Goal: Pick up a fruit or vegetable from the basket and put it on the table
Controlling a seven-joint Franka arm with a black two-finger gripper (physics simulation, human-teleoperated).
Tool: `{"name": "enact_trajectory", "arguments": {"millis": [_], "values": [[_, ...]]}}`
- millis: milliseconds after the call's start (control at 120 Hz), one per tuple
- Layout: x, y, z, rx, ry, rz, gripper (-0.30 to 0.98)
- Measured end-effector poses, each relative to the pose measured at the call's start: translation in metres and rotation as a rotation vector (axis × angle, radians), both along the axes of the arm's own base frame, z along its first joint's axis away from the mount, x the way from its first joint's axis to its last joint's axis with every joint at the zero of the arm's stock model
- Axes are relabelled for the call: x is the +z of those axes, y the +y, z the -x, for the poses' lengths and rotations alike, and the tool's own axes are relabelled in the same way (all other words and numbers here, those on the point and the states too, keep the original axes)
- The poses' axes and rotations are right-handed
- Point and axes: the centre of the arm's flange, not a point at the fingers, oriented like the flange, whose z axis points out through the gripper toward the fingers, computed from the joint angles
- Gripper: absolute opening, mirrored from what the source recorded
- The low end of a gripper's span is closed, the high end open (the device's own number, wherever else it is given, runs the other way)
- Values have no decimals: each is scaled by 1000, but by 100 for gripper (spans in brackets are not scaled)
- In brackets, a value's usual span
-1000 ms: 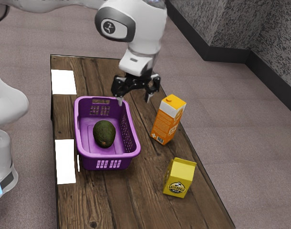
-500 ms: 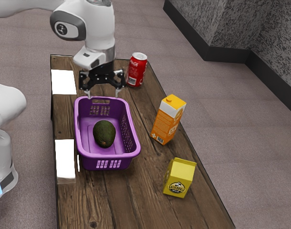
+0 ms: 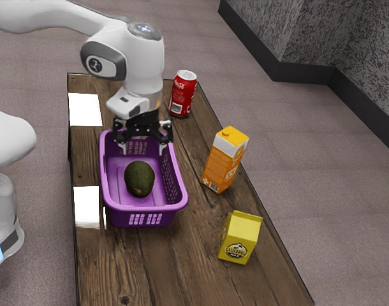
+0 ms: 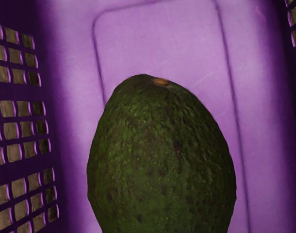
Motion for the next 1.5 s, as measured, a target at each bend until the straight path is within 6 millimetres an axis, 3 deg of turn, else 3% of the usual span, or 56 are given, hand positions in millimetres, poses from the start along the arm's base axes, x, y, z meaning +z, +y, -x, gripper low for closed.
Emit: {"name": "enact_trajectory", "arguments": {"millis": [175,533,892,1500], "values": [[-23,-6,0,2,25,4,69],[-33,-21,5,1,24,15,69],[-57,-2,-9,116,72,58,69],[-82,-2,-16,166,102,62,70]]}}
